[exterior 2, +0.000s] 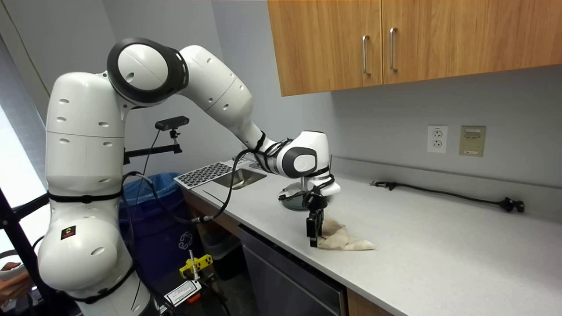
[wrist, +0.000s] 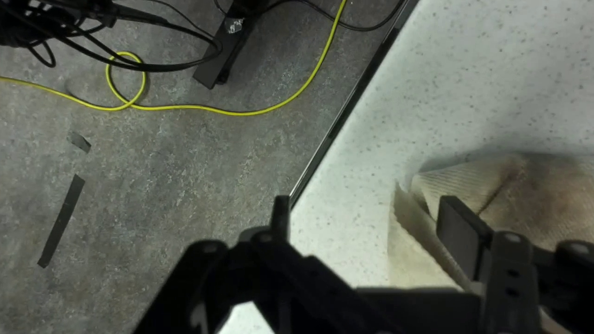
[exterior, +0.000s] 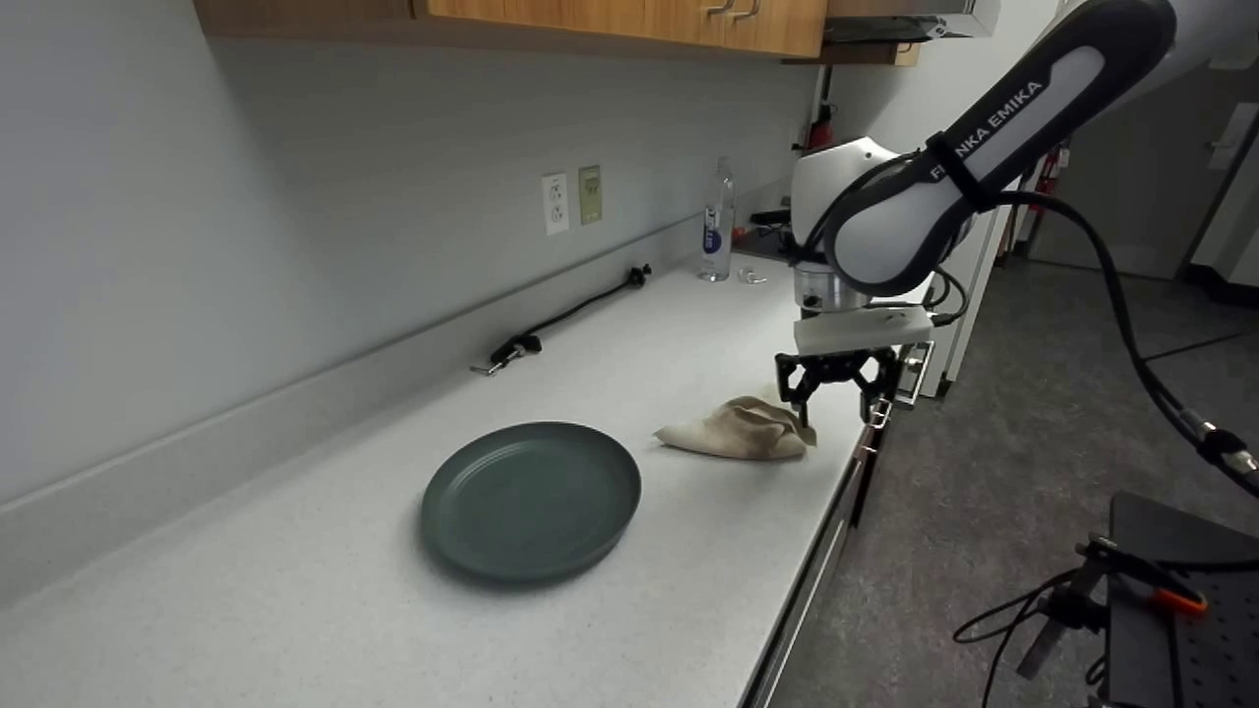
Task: Fold up the white towel on the counter.
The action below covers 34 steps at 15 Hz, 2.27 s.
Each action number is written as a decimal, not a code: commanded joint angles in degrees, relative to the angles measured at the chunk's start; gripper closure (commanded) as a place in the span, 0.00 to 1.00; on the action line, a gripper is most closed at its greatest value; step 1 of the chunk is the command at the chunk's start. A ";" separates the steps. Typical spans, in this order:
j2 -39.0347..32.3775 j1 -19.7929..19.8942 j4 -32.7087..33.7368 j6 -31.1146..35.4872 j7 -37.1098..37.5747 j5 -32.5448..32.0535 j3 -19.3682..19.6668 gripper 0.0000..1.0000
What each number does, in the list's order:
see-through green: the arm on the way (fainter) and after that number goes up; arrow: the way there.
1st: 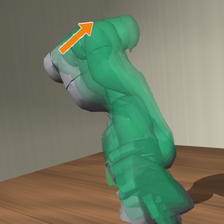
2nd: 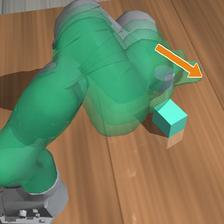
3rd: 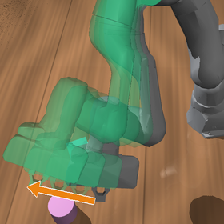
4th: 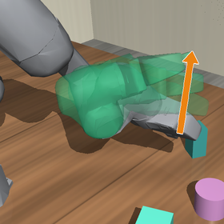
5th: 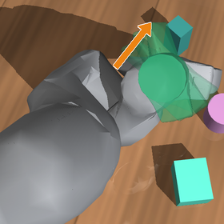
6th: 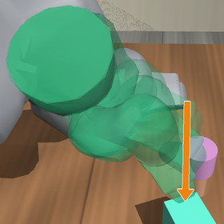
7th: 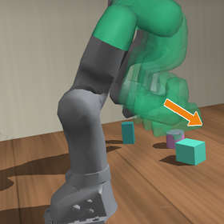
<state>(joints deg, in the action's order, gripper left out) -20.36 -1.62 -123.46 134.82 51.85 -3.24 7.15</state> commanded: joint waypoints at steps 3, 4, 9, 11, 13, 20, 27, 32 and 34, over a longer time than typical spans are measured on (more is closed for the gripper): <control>-1.65 1.90 -0.14 4.19 -6.19 5.55 -0.79 0.01; -1.92 2.03 -0.12 4.49 -6.79 6.30 -0.77 0.05; -2.51 2.51 -0.14 5.15 -9.04 9.00 -0.58 0.40; -2.54 2.69 -0.07 5.21 -9.80 9.92 -0.62 0.55; -2.56 2.80 0.00 5.25 -10.47 10.62 -0.66 0.70; -4.54 2.67 1.39 6.83 -12.00 11.56 -0.42 0.62; -6.76 2.86 1.69 10.77 -12.51 12.12 -0.46 0.93; -5.88 2.70 0.81 10.90 -12.08 12.16 0.07 1.00; -4.30 2.78 0.22 9.42 -12.18 12.04 0.21 1.00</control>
<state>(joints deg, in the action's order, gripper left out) -26.52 0.65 -122.55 145.02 41.67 7.24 7.24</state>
